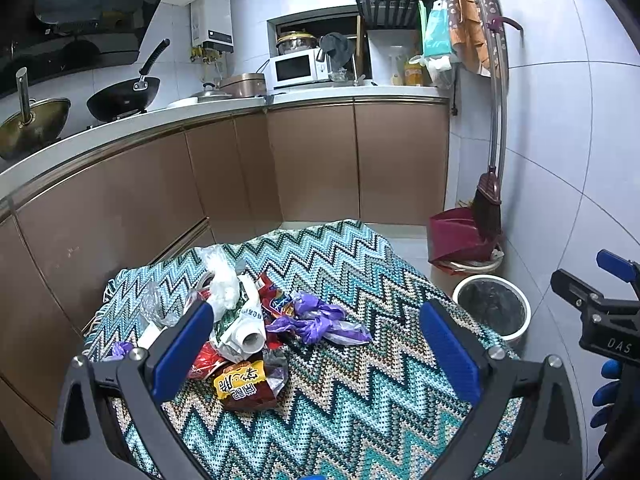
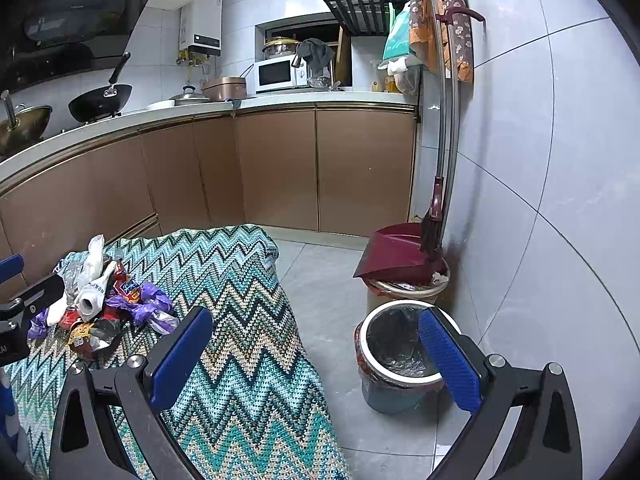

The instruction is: Collect trash

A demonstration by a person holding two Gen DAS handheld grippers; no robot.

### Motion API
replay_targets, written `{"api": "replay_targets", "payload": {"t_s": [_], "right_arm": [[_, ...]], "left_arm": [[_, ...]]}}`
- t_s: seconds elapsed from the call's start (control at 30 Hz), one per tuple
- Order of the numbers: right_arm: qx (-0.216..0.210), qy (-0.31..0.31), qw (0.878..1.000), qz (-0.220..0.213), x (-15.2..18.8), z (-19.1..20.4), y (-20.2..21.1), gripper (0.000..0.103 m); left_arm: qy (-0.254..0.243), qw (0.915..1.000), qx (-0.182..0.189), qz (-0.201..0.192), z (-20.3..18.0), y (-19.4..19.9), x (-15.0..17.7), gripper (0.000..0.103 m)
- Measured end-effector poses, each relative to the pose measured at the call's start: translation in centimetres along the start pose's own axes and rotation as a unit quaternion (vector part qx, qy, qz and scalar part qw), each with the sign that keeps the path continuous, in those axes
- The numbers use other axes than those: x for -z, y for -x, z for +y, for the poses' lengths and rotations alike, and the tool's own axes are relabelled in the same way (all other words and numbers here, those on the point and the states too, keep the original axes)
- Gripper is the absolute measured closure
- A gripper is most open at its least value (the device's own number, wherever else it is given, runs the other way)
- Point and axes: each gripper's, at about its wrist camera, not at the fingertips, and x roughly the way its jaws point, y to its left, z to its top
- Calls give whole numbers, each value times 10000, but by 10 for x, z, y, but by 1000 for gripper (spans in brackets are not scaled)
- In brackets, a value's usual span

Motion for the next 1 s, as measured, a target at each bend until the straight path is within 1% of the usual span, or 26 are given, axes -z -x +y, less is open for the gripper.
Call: {"api": "replay_targets", "payload": {"t_s": [0.6,0.77,1.0], "right_arm": [[-46,-15,10000,-55,-4,2,1,0],[-73,34,10000,-34,-5,6,1,0],[-172,102,9998,45,-8,13,-2,0]], "left_arm": [[-61,9999,104,61,0,-1,2,0],[-10,9999,96,98,1,-3,3,0],[111,9996,166,200,10,-9,7,0]]}}
